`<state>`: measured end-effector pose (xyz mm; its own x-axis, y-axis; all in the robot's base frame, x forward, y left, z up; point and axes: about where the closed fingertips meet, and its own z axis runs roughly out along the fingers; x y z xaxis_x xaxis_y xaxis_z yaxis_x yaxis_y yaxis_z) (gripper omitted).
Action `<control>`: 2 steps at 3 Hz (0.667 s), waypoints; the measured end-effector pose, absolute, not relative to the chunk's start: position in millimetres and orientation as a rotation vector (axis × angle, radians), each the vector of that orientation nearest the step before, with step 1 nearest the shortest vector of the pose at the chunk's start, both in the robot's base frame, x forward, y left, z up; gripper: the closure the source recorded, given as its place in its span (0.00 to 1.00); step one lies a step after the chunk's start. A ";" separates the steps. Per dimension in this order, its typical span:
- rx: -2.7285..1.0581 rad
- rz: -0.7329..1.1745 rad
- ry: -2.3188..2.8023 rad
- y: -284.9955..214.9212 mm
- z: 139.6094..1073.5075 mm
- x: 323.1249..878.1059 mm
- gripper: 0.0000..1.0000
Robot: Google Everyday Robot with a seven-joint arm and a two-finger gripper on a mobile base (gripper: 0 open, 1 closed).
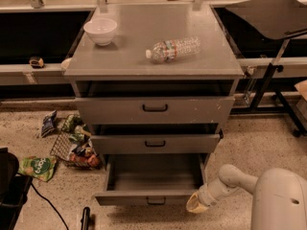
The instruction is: Close bottom drawer
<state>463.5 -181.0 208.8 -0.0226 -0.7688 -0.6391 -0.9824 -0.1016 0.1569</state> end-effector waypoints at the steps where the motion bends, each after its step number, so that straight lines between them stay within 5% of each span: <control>1: -1.924 0.797 1.844 -175.6 198.8 468.5 1.00; 2: -1.907 0.724 1.838 -171.7 182.6 479.2 1.00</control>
Offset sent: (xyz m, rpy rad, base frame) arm 0.0350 0.0082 -0.0421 -0.0544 -0.1650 -0.0716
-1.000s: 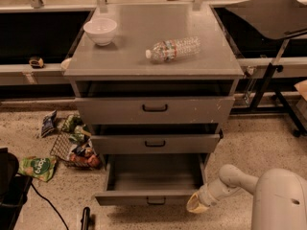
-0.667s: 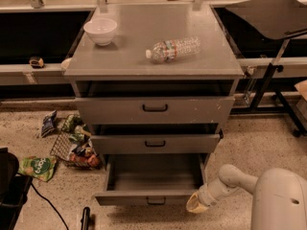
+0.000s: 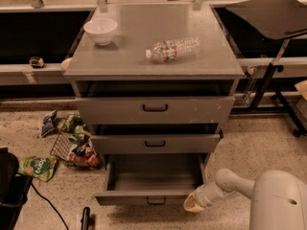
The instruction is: Close bottom drawer
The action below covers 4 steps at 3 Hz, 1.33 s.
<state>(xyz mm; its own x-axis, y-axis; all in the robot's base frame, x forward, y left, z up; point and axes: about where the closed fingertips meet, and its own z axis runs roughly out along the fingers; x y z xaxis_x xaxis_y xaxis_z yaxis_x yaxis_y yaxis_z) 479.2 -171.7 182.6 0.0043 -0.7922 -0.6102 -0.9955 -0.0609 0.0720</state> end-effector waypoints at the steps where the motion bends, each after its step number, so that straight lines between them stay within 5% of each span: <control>1: -1.876 0.672 1.816 -168.2 176.7 492.9 0.82; 4: -1.839 0.658 1.799 -165.4 168.0 506.8 0.12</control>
Offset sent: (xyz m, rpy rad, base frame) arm 0.0430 0.0072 -0.0146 0.0333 -0.1136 -0.0585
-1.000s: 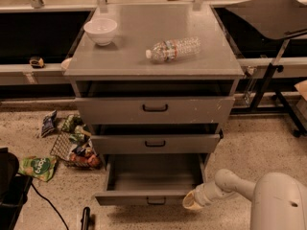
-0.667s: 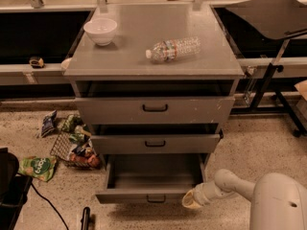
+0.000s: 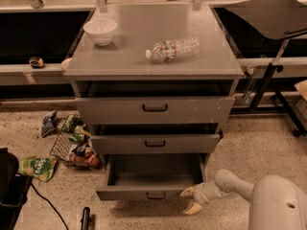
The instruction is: Close bottom drawer
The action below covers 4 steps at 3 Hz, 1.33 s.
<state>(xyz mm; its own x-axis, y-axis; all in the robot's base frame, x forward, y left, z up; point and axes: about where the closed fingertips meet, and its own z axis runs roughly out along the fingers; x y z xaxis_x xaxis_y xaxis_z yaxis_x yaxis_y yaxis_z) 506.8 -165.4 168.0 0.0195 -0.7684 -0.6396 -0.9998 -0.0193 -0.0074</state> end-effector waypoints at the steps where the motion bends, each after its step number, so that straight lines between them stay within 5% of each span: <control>1: -1.803 0.672 1.783 -170.1 163.6 516.5 0.00; 3: -1.764 0.695 1.748 -180.5 161.4 530.2 0.00; 4: -1.724 0.681 1.691 -198.6 169.3 556.8 0.18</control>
Offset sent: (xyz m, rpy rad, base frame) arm 0.0399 -0.0291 -0.0077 0.1447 -0.0371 -0.0348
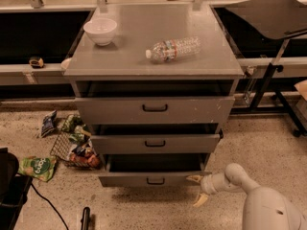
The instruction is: Close bottom drawer
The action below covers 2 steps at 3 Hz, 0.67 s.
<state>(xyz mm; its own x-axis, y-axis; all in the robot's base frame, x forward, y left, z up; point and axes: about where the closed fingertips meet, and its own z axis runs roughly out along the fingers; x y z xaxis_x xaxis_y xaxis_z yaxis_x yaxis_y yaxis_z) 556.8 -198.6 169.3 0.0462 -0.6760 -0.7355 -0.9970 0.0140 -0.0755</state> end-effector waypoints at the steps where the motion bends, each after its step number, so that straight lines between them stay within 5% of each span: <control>1: -1.671 0.656 1.671 -217.1 176.5 579.8 0.42; 2: -1.630 0.639 1.652 -227.6 182.4 594.6 0.65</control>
Offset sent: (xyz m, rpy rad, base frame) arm 0.0642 -0.0532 0.0211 0.0919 -0.1060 -0.0938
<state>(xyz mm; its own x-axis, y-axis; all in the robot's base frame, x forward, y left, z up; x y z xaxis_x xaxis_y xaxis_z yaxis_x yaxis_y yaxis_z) 594.6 -227.6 182.4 0.0565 -0.6318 -0.7730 -0.9876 0.0781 -0.1361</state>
